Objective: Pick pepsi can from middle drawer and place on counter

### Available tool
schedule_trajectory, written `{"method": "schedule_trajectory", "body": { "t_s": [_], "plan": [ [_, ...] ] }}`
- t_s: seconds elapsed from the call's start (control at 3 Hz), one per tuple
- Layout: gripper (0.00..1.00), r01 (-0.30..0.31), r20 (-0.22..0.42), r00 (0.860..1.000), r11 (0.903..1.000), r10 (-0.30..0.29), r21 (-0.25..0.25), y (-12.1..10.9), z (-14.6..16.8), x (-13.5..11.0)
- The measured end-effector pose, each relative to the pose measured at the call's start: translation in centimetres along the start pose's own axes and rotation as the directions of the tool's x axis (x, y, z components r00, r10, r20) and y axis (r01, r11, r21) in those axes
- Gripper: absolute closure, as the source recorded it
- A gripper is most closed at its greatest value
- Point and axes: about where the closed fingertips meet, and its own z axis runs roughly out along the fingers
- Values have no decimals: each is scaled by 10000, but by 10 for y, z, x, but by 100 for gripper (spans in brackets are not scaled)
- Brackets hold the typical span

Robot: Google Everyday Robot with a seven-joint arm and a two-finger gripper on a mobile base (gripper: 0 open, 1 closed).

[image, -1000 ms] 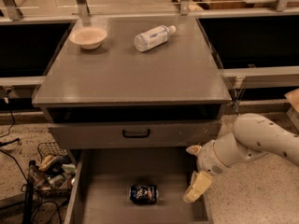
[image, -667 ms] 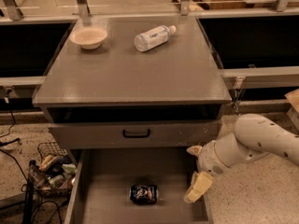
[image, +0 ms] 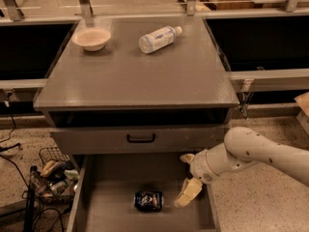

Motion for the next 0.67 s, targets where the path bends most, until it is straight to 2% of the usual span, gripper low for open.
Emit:
{"method": "schedule_trajectory", "body": {
  "t_s": [0.33, 0.67],
  "plan": [
    [0, -1, 1, 10000, 10000, 1, -4, 0, 0, 0],
    [0, -22, -267, 9996, 9985, 36, 544, -1, 8, 1]
  ]
}}
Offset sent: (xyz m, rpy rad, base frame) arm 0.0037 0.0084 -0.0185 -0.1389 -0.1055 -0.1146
